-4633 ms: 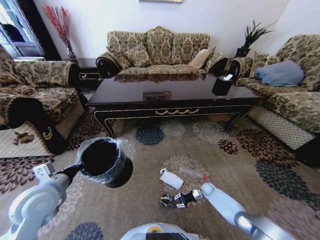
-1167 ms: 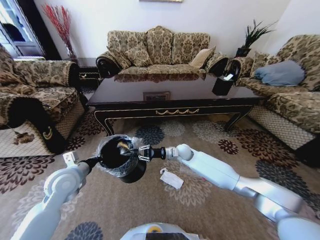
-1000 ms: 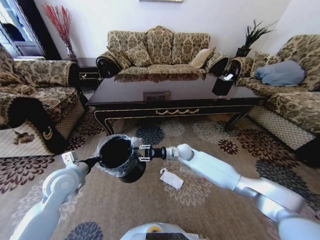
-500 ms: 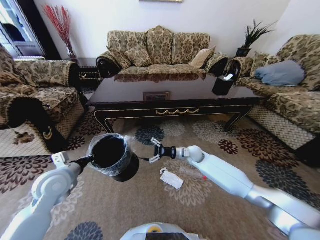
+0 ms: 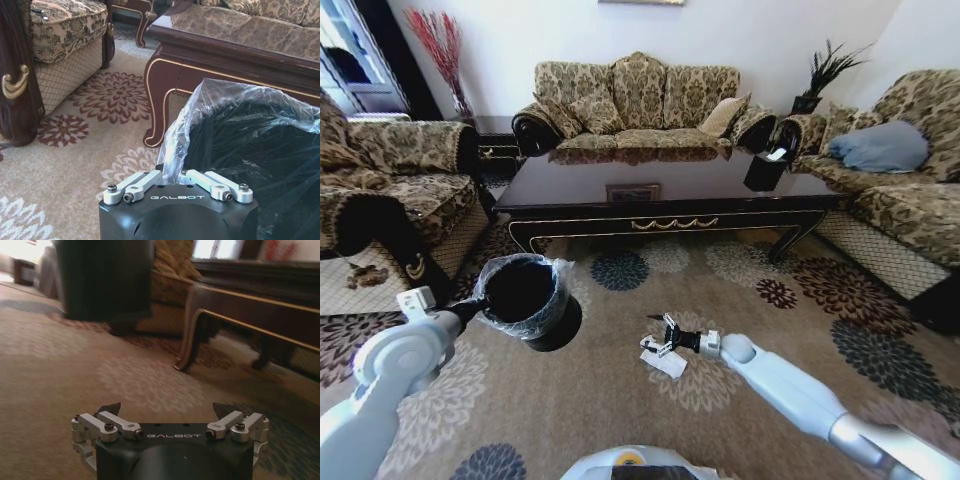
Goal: Move to the front of the table and pick up the trash from the floor, then place it into the trash bin.
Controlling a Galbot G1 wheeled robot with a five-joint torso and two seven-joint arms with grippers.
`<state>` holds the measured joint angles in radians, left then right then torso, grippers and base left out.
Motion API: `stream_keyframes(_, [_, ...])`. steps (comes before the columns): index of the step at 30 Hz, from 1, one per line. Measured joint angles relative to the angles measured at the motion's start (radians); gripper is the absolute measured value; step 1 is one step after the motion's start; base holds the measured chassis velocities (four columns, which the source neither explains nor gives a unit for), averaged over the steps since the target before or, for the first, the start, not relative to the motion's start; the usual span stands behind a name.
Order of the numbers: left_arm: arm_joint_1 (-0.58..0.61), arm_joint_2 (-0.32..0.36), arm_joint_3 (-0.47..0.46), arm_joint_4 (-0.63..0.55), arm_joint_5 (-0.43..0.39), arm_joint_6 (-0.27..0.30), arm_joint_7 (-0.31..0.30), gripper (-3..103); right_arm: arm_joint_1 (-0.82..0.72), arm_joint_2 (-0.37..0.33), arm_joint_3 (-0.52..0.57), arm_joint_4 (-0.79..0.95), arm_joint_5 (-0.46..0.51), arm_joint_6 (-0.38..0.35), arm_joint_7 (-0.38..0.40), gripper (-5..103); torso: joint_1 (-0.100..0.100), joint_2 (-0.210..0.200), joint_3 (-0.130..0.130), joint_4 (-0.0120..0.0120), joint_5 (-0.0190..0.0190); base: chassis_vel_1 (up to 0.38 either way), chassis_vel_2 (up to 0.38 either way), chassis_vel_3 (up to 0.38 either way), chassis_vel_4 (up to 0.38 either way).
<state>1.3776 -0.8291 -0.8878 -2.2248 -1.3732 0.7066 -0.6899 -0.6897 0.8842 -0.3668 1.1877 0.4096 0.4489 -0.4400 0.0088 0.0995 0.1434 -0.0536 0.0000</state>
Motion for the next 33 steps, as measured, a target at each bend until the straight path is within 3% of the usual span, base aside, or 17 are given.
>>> stream_keyframes(1, [0.006,-0.001,-0.008,-0.008,-0.001,0.0,0.0,4,0.004,0.011,-0.018,-0.014,-0.003,-0.046,0.103,100,0.0,0.0,0.0,0.0001,0.0,0.0,0.0,0.0,0.0])
stream_keyframes(4, [0.015,-0.001,-0.022,-0.02,-0.005,0.0,0.0,4,0.012,0.036,-0.062,-0.042,0.032,-0.158,0.314,100,0.0,0.0,0.0,0.0001,-0.0001,0.0,0.0,0.0,0.0])
stream_keyframes(5, [0.015,-0.001,-0.022,-0.02,-0.005,0.0,0.0,4,0.012,0.036,-0.062,-0.042,0.032,-0.158,0.314,100,0.0,0.0,0.0,0.0001,-0.0001,0.0,0.0,0.0,0.0])
stream_keyframes(8, [0.025,-0.004,-0.033,-0.03,-0.006,0.001,0.0,4,0.017,0.06,-0.097,-0.063,0.103,-0.258,0.479,100,0.0,0.0,0.0,-0.0001,0.0,0.0,0.0,0.0,0.0])
stream_keyframes(9, [0.025,-0.004,-0.033,-0.03,-0.006,0.001,0.0,4,0.017,0.06,-0.097,-0.063,0.103,-0.258,0.479,100,0.0,0.0,0.0,-0.0001,0.0,0.0,0.0,0.0,0.0])
stream_keyframes(11, [0.036,-0.016,-0.038,-0.037,-0.005,0.003,0.0,4,0.02,0.092,-0.128,-0.073,0.228,-0.363,0.625,100,0.0,0.0,0.0,0.0,0.0,0.0,0.0,0.0,0.0])
stream_keyframes(12, [0.041,-0.02,-0.038,-0.039,-0.004,0.004,0.0,4,0.021,0.102,-0.141,-0.078,0.27,-0.395,0.653,100,0.0,0.0,0.0,0.0001,-0.0001,0.0,0.0,0.0,0.0])
stream_keyframes(21, [0.043,-0.019,-0.039,-0.04,-0.002,0.004,0.001,4,0.008,0.117,-0.177,-0.09,0.286,-0.443,0.706,100,0.0,0.0,0.0,-0.0001,-0.0001,0.0,0.0,0.0,0.0])
stream_keyframes(33, [0.038,-0.034,-0.022,-0.035,0.013,0.005,0.004,4,-0.072,0.107,-0.193,-0.068,0.244,-0.4,0.691,100,0.0,0.0,0.0,-0.0001,0.0,0.0,0.0,0.0,0.0])
